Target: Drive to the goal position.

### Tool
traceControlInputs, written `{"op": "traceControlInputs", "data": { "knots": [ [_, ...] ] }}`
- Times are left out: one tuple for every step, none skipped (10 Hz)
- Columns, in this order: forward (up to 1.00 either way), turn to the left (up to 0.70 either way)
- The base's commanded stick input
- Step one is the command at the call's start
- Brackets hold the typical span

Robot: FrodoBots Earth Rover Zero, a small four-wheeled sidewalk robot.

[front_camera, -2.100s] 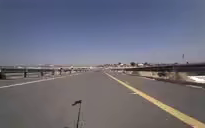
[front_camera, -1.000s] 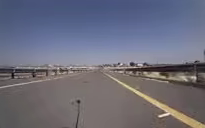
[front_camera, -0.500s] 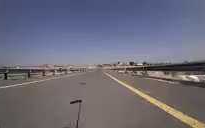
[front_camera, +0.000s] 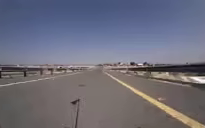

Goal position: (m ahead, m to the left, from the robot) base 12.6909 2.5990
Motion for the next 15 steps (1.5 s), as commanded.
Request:
{"op": "traceControlInputs", "data": {
  "knots": [
    [1.0,0.0],
    [1.0,0.0],
    [1.0,0.0],
    [1.0,0.0],
    [1.0,0.0],
    [1.0,0.0],
    [1.0,0.0],
    [1.0,0.0],
    [1.0,-0.02],
    [1.0,-0.05],
    [1.0,-0.34],
    [1.0,-0.17],
    [1.0,0.0],
    [1.0,0.0],
    [1.0,0.0]
  ]
}}
